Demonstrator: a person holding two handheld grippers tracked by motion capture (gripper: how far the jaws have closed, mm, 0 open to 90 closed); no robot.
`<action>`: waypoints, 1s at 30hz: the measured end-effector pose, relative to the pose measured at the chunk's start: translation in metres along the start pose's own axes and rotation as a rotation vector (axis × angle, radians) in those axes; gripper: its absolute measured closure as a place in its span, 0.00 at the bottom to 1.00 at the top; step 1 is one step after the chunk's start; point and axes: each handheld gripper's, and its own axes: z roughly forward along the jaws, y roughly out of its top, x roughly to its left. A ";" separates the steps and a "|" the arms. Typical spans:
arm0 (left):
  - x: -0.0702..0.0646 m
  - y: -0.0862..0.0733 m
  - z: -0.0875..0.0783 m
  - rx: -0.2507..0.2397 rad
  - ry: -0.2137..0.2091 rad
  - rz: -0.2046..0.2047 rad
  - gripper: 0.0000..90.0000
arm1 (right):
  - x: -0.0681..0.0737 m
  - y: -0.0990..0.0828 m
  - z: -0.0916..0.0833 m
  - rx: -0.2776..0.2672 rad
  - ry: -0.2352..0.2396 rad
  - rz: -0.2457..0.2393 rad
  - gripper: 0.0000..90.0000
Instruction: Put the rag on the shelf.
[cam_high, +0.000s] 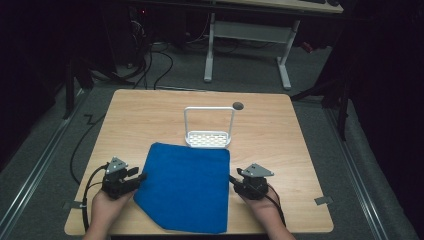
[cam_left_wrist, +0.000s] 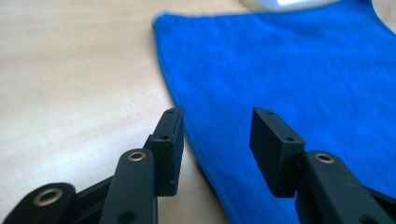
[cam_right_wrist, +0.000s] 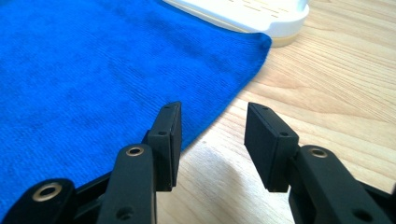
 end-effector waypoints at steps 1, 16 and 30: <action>0.000 0.000 0.000 0.000 0.000 0.000 0.61 | 0.000 0.000 0.000 0.000 0.000 0.000 0.63; -0.006 -0.008 0.007 0.047 0.002 0.014 0.73 | 0.003 0.001 0.004 0.008 0.024 -0.019 0.63; -0.050 -0.020 0.001 0.097 -0.073 0.167 0.98 | 0.016 0.004 0.000 0.001 0.059 -0.065 0.79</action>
